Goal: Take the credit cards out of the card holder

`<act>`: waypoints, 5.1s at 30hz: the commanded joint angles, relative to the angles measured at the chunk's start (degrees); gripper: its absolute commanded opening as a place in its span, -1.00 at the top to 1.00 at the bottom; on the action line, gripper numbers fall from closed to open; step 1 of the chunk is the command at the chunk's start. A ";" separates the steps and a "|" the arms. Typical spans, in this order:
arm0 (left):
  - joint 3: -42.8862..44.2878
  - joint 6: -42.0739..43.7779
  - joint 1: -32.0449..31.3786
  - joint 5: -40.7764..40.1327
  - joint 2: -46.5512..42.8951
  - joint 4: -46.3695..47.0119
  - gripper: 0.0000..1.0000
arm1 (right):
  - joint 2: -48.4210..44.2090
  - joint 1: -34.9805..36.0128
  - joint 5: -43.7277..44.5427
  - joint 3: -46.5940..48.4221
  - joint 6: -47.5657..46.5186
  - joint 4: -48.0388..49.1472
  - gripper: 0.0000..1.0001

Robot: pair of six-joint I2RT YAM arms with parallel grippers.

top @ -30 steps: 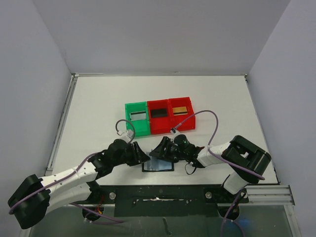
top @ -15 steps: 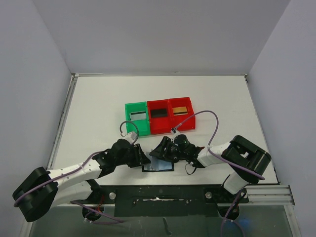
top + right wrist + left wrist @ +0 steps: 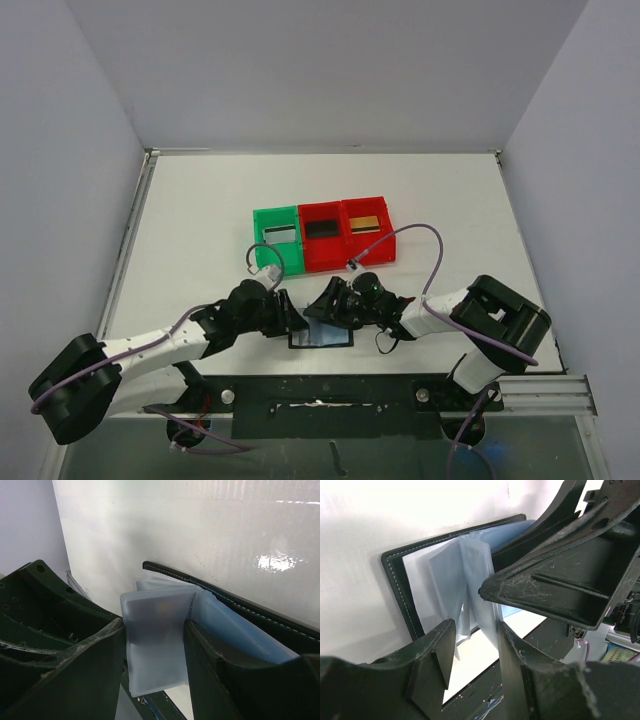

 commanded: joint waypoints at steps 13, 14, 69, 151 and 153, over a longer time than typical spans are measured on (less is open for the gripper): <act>3.14 2.29 -1.22 -3.98 2.59 -1.99 0.47 | -1.62 -0.76 0.34 -1.92 -1.47 -3.12 0.05; 3.26 2.32 -1.33 -4.11 3.12 -2.24 0.49 | -1.60 -0.78 0.19 -1.96 -1.53 -2.91 0.05; 7.43 -0.77 -3.59 3.23 6.27 4.82 0.18 | -0.83 -2.76 -2.20 -4.76 0.49 2.98 0.06; 7.87 -4.24 -0.68 11.32 23.26 17.12 0.50 | -19.62 3.01 18.05 -8.06 5.20 -32.36 0.49; 7.37 -5.01 -0.61 11.77 23.49 18.50 0.55 | -19.60 2.95 17.94 -8.11 5.14 -32.15 0.49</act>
